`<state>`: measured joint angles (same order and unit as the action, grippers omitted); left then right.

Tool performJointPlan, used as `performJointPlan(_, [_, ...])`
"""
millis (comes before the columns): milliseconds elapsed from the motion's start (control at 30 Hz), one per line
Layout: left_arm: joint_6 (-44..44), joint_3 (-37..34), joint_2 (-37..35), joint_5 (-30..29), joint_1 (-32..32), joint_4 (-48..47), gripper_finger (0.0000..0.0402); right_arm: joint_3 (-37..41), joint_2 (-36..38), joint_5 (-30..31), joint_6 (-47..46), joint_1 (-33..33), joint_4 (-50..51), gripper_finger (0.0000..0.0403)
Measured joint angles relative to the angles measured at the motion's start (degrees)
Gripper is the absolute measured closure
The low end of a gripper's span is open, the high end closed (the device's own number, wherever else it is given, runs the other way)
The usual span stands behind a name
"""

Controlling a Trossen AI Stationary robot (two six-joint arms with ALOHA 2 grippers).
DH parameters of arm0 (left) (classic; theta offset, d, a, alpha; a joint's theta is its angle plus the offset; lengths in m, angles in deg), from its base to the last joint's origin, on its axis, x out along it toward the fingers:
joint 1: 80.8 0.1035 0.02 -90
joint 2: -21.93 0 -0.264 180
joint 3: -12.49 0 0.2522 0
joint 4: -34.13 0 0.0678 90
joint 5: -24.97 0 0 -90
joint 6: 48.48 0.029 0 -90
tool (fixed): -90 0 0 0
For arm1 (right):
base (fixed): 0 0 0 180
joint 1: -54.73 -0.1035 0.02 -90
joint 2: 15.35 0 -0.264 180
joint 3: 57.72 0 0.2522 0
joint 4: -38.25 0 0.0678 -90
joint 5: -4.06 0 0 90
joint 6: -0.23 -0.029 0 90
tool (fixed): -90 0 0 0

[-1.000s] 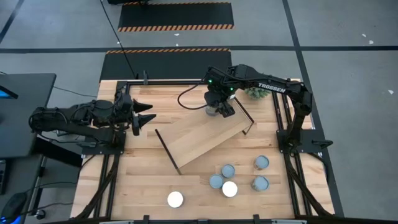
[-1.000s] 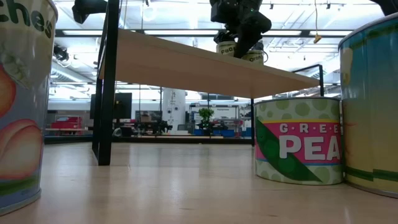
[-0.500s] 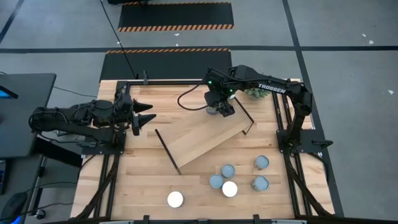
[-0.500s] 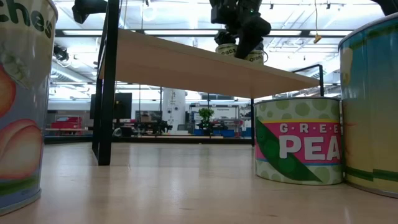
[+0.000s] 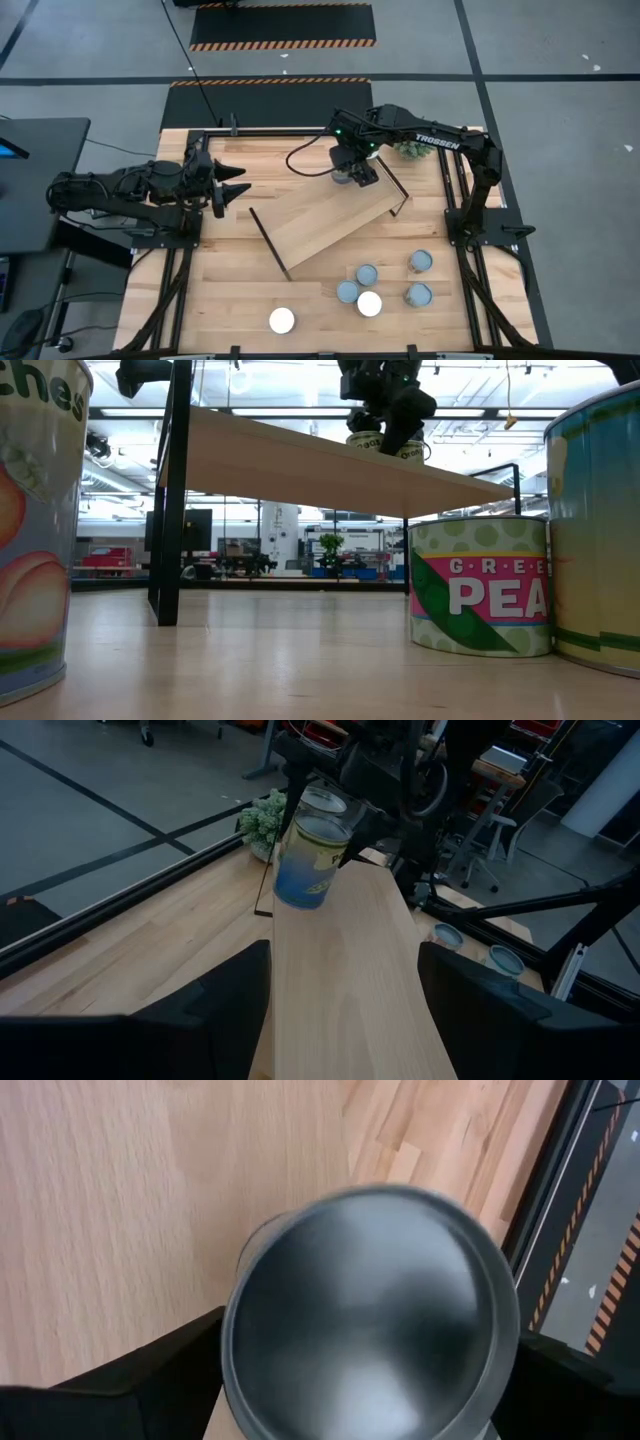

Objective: Pick and place cans onto a shelf
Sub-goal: Put the big canned peas on the shelf, then put the big canned carrots on the shelf aligned with the other big canned oranges

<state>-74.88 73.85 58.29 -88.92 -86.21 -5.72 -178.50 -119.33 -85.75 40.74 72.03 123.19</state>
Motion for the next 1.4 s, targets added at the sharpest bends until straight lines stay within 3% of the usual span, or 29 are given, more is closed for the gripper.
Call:
performJointPlan(867, [-0.1, 0.0, 0.0, 1.0, 0.0, 0.0, 0.0143, -0.4, 1.2, 4.0, -4.0, 0.0, 3.3, 0.0018])
performJointPlan(1400, [0.0, 0.0, 0.0, 1.1, 0.0, 0.0, 0.0143, -11.3, 1.4, 4.6, -11.7, -0.8, 12.5, 0.0018])
